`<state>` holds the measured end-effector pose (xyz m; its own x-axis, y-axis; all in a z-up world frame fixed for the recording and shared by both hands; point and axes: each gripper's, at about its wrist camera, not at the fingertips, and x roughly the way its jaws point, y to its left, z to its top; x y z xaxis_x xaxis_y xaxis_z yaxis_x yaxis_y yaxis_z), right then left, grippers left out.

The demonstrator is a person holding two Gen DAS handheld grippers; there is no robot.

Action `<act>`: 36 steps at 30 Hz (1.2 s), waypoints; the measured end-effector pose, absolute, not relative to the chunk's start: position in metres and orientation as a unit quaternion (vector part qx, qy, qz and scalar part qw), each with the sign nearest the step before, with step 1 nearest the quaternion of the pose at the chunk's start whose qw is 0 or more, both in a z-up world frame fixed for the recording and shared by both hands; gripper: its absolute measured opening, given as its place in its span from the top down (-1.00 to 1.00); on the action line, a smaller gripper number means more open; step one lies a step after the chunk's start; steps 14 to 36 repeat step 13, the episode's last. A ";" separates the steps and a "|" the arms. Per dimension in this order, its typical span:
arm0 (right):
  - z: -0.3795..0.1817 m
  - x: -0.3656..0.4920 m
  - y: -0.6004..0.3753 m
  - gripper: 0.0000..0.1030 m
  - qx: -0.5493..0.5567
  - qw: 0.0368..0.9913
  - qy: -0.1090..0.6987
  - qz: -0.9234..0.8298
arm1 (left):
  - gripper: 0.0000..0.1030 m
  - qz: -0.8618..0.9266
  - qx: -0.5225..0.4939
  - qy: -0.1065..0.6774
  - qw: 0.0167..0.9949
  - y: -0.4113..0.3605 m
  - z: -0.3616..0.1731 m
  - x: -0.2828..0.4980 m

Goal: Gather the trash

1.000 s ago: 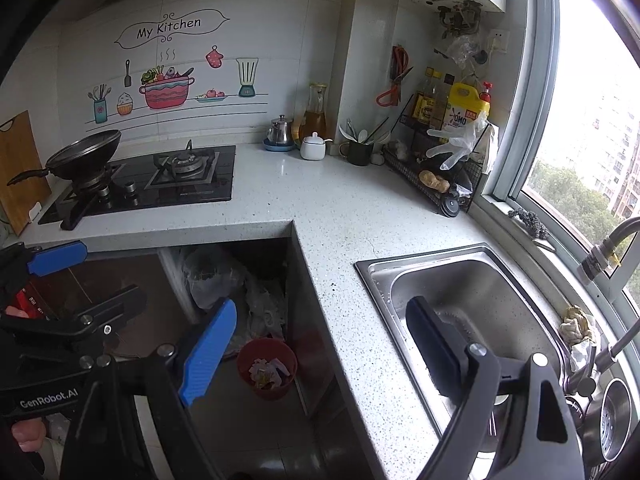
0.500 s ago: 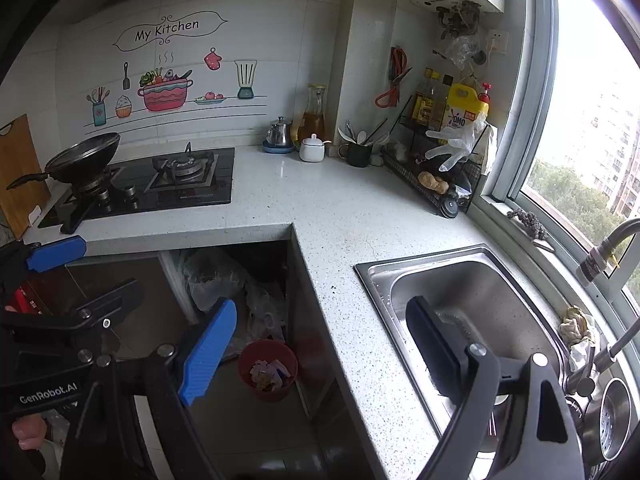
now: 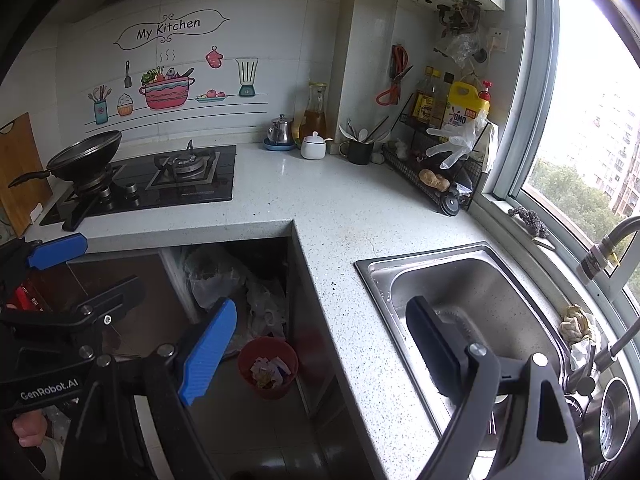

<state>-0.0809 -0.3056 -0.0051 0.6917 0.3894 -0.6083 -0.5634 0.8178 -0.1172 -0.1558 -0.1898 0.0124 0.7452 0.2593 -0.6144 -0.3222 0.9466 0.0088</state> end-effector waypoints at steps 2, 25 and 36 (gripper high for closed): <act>-0.005 -0.082 -0.305 -0.67 -0.150 0.907 0.294 0.262 | -0.59 0.155 -0.050 0.321 0.933 -0.189 0.012 -0.156; -0.006 -0.084 -0.307 -0.67 -0.148 0.906 0.297 0.263 | -0.59 0.154 -0.050 0.324 0.932 -0.195 0.012 -0.155; -0.006 -0.084 -0.307 -0.67 -0.148 0.906 0.297 0.263 | -0.59 0.154 -0.050 0.324 0.932 -0.195 0.012 -0.155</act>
